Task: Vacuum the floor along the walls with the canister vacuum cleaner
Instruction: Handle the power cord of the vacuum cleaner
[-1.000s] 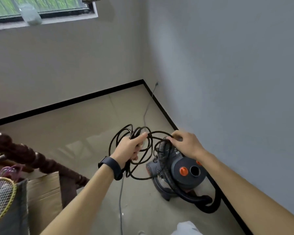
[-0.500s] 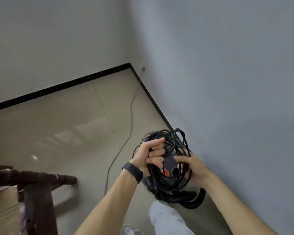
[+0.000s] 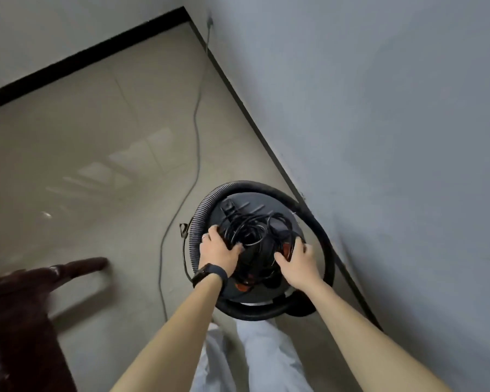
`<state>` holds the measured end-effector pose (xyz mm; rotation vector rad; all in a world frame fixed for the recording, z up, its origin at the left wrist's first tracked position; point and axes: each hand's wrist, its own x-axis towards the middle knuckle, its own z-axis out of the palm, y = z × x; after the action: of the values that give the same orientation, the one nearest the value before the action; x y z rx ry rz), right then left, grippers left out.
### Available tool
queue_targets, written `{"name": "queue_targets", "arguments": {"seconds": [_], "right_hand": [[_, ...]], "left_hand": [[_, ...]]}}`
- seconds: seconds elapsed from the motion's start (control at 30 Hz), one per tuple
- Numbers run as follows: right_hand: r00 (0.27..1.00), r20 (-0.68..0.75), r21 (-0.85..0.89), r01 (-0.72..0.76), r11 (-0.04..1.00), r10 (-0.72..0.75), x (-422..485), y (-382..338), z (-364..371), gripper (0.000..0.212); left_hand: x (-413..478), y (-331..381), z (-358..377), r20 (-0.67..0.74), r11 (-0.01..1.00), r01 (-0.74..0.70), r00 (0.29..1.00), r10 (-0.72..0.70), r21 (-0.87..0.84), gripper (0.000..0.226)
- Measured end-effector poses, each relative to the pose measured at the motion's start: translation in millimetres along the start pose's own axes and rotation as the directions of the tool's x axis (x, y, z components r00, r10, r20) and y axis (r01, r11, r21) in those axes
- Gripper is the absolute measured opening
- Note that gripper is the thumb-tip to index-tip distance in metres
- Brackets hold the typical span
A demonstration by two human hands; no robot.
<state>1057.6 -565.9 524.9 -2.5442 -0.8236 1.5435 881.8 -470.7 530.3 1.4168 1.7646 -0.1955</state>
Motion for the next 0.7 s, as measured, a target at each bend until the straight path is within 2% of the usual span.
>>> {"name": "queue_targets", "arguments": {"seconds": [0.03, 0.1, 0.17, 0.23, 0.27, 0.3, 0.33, 0.4, 0.47, 0.53, 0.6, 0.67, 0.7], "right_hand": [[1.000, 0.015, -0.103, -0.012, 0.995, 0.014, 5.0, 0.4, 6.9, 0.091], [0.998, -0.059, -0.229, -0.017, 0.973, 0.004, 5.5, -6.2, 12.3, 0.098], [0.961, -0.256, -0.226, 0.043, 0.973, -0.102, -3.5, -17.4, 12.0, 0.098], [0.837, -0.444, -0.228, 0.238, 0.944, -0.318, -11.2, -27.2, 13.9, 0.090], [0.773, -0.473, -0.256, 0.339, 0.906, -0.423, -11.5, -35.1, 15.9, 0.088], [0.740, -0.441, -0.297, 0.413, 0.861, -0.507, -9.7, -45.8, 17.2, 0.089], [0.747, -0.369, -0.337, 0.447, 0.829, -0.553, -5.7, -58.6, 17.8, 0.094], [0.850, -0.127, -0.468, 0.402, 0.787, -0.511, 12.8, -88.6, 14.0, 0.108], [0.920, 0.087, -0.627, 0.348, 0.697, -0.381, 37.2, -116.8, 8.2, 0.107], [0.944, 0.179, -0.664, 0.323, 0.674, -0.277, 57.5, -134.2, 5.3, 0.097], [0.951, 0.251, -0.606, 0.299, 0.737, -0.179, 70.5, -142.3, 5.5, 0.094], [0.936, 0.337, -0.602, 0.295, 0.742, -0.099, 70.4, -140.4, 10.3, 0.096], [0.940, 0.327, -0.614, 0.289, 0.734, -0.096, 68.9, -136.1, 13.8, 0.097]], "left_hand": [[5.5, -8.9, 5.8, -0.006, 0.996, -0.032, 0.999, 0.032, 0.082, 0.078], [12.5, -22.7, 16.9, -0.029, 0.979, -0.083, 0.995, 0.090, 0.188, 0.080], [15.5, -30.5, 24.2, -0.069, 0.968, -0.105, 0.990, 0.123, 0.229, 0.078], [15.3, -34.0, 27.8, -0.113, 0.961, -0.135, 0.980, 0.166, 0.243, 0.075], [15.2, -35.3, 28.6, -0.126, 0.961, -0.146, 0.976, 0.179, 0.234, 0.075], [14.6, -35.9, 27.4, -0.141, 0.965, -0.158, 0.972, 0.190, 0.210, 0.076], [13.6, -37.0, 25.3, -0.158, 0.967, -0.179, 0.965, 0.208, 0.182, 0.077], [11.3, -41.1, 18.2, -0.196, 0.962, -0.233, 0.946, 0.258, 0.143, 0.079], [11.0, -48.0, 9.7, -0.204, 0.960, -0.249, 0.941, 0.271, 0.130, 0.082], [14.1, -56.8, 3.1, -0.217, 0.980, -0.183, 0.956, 0.197, 0.082, 0.089], [22.2, -65.1, -1.7, -0.205, 0.998, -0.063, 0.977, 0.059, -0.013, 0.102], [34.3, -72.5, -5.4, -0.073, 0.984, 0.050, 0.995, -0.063, -0.168, 0.116], [40.9, -75.4, -6.4, 0.029, 0.961, 0.094, 0.996, -0.090, -0.259, 0.121]]}}
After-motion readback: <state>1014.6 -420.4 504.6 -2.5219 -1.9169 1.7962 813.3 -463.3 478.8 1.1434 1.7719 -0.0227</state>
